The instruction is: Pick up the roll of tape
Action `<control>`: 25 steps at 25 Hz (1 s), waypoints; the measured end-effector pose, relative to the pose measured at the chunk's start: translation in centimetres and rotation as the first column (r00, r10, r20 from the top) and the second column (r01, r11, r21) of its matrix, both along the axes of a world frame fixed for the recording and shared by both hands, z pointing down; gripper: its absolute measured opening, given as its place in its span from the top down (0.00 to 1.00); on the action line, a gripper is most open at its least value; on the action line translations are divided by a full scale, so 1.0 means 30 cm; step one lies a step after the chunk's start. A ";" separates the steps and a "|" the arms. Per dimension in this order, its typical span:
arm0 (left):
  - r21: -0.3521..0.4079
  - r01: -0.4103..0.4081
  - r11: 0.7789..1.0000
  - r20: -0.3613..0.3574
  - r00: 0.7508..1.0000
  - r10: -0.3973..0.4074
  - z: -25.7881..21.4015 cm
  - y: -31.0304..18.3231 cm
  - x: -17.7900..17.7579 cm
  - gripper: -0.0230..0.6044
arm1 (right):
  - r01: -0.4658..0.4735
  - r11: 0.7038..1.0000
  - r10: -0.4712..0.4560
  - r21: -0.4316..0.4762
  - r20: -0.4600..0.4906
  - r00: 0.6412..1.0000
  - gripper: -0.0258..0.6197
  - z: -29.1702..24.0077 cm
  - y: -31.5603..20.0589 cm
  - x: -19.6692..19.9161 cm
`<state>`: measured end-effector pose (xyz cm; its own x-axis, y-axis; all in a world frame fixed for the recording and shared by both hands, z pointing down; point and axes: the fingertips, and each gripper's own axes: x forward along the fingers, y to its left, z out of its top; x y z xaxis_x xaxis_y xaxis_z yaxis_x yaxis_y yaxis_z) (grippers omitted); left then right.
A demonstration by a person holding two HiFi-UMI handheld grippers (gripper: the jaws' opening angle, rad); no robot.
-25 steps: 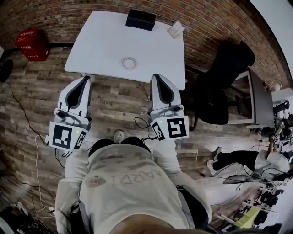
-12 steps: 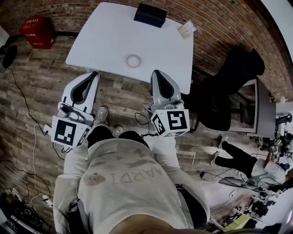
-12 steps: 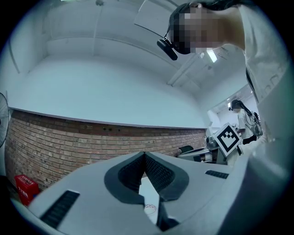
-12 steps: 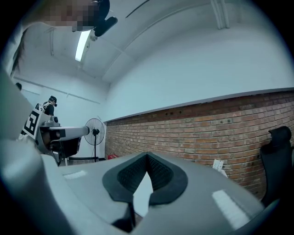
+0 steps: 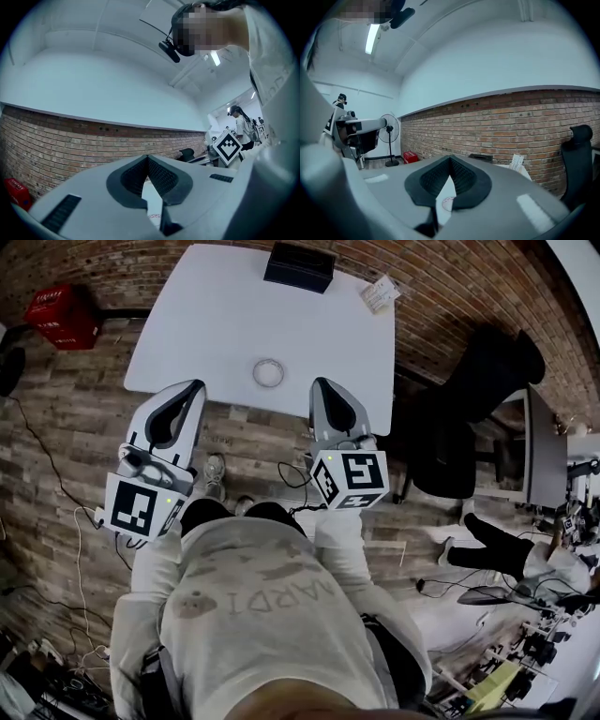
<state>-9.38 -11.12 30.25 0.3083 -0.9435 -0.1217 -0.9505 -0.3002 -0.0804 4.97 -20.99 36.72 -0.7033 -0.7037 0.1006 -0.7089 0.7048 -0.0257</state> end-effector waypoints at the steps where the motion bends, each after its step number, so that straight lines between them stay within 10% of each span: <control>1: -0.002 -0.010 1.000 0.004 1.000 0.010 0.001 -0.023 -0.006 0.96 | -0.009 1.000 0.009 -0.011 -0.005 1.000 0.94 0.010 -0.021 -0.005; 25: -0.091 -0.174 0.981 -0.014 0.985 0.174 0.141 -0.500 -0.218 0.96 | -0.185 0.897 0.081 -0.402 -0.262 0.962 0.94 0.555 -0.405 -0.161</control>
